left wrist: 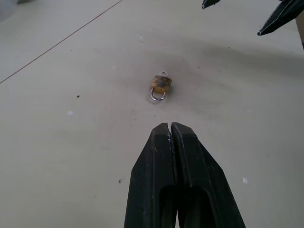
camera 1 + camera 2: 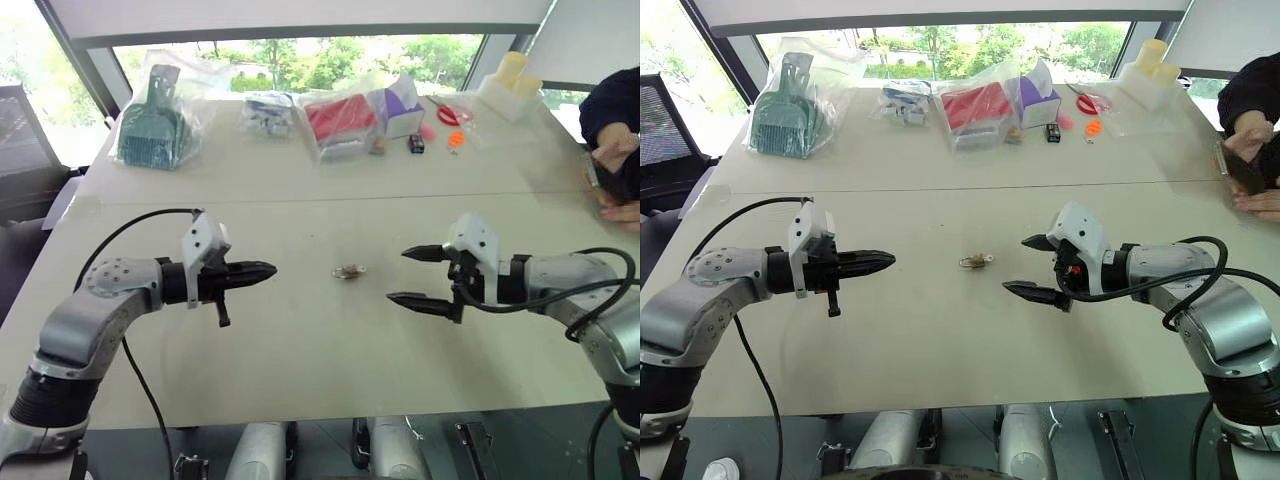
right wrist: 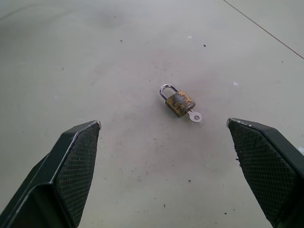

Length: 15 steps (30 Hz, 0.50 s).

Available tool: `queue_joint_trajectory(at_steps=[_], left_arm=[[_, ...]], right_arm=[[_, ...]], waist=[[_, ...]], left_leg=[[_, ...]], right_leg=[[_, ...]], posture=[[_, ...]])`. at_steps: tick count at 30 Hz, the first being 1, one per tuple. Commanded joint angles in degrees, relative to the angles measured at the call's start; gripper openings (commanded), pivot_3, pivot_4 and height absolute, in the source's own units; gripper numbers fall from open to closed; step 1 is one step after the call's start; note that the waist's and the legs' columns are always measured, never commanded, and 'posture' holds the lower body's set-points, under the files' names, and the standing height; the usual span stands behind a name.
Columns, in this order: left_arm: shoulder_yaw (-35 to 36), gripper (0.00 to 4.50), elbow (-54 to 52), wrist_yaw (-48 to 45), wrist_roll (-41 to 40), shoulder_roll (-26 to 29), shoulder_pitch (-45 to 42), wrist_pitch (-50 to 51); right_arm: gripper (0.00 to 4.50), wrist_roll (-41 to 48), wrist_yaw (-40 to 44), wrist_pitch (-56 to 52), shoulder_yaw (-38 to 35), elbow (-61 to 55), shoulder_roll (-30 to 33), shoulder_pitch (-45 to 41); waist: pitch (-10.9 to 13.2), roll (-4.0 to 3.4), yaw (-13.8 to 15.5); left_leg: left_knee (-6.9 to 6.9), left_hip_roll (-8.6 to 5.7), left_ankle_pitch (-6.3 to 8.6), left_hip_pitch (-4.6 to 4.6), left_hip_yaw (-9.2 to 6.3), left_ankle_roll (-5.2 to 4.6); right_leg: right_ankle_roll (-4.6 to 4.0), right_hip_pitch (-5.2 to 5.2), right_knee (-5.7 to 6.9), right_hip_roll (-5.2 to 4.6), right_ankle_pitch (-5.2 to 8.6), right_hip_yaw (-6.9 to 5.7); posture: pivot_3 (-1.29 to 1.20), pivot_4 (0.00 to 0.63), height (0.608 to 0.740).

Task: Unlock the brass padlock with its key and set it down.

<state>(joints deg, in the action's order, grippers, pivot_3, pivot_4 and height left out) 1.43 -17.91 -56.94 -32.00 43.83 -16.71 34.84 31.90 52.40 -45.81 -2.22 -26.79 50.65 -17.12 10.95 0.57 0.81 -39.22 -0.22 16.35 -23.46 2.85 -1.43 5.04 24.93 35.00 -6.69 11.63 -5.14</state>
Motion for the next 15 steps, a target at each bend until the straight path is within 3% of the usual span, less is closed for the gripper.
queue_joint_trajectory(at_steps=[1, 15], left_arm=[[0.1, 0.00, -0.3, -1.0, -0.7, -0.6, -0.1, -1.0], [-1.1, 0.00, 4.0, -1.8, 2.9, -1.3, -0.2, -5.1]], right_arm=[[4.43, 1.1, -0.5, -0.1, -1.5, -2.5, 0.4, -0.1], [4.43, 2.3, -2.5, -1.9, -1.9, -4.9, 0.3, 1.1]], waist=[[0.0, 0.00, 0.0], [0.0, 0.00, 0.0]], left_leg=[[0.00, 0.00, 0.00, 0.00, 0.00, 0.00], [0.00, -0.01, 0.00, 0.00, 0.01, 0.00]], right_leg=[[0.01, 0.00, 0.00, 0.00, 0.00, 0.00], [0.00, -0.01, 0.00, -0.04, 0.00, 0.00]], posture=[[0.00, 0.150, 0.740], [0.00, 0.150, 0.740]])
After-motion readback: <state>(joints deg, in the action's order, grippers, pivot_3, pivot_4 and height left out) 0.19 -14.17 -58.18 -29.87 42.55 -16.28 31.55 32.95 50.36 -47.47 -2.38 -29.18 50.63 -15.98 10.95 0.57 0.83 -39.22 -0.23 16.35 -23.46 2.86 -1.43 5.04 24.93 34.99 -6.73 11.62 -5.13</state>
